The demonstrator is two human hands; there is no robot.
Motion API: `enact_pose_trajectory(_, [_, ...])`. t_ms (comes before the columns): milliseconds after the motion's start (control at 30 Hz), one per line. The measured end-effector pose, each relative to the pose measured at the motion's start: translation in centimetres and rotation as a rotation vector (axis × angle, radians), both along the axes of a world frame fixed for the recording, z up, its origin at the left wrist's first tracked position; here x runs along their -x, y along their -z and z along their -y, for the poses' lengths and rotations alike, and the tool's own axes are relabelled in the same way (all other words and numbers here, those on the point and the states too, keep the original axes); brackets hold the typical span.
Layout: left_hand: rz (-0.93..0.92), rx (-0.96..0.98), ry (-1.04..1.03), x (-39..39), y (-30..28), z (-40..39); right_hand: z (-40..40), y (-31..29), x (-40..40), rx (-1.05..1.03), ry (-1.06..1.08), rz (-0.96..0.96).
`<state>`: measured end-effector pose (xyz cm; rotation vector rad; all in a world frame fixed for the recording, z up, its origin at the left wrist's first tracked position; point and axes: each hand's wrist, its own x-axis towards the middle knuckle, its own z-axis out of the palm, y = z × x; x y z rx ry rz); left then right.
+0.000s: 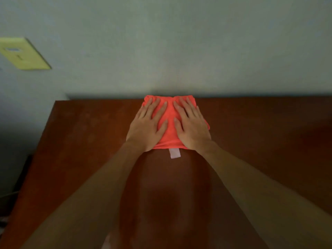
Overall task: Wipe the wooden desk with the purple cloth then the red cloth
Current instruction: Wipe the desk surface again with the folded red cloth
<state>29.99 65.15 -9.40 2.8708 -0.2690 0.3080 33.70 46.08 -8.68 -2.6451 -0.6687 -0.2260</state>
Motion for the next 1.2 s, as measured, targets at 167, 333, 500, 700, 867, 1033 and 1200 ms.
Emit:
enact_pose_trajectory(167, [0.008, -0.025, 0.022, -2.7, -0.2, -1.0, -0.8, -0.2, -2.3, 0.026, 0.015, -0.016])
enact_pose_trajectory(333, [-0.033, -0.027, 0.018, -0.8, 0.1, -0.7, -0.8, 0.3, 0.1, 0.043, 0.045, -0.054])
enact_pose_trajectory(500, [-0.039, -0.017, 0.038, 6.2, 0.2, -1.1, -0.8, 0.4, 6.8, 0.034, 0.016, -0.071])
enact_pose_trajectory(700, [-0.089, 0.009, 0.044, 20.3, -0.3, -0.3, 0.0, 0.1, 20.8, 0.027, 0.001, -0.129])
enact_pose_trajectory(867, [-0.157, 0.034, 0.032, 34.7, -1.2, 0.5, 0.6, -0.4, 35.6, 0.039, 0.019, -0.122])
enact_pose_trajectory(1033, [-0.212, 0.05, -0.035, 44.1, -2.3, 0.9, 0.2, -0.9, 43.9, 0.089, -0.026, -0.128])
enact_pose_trajectory(1200, [-0.234, 0.053, -0.062, 46.9, -2.3, 0.3, -0.4, -1.0, 46.3, 0.098, -0.029, -0.113])
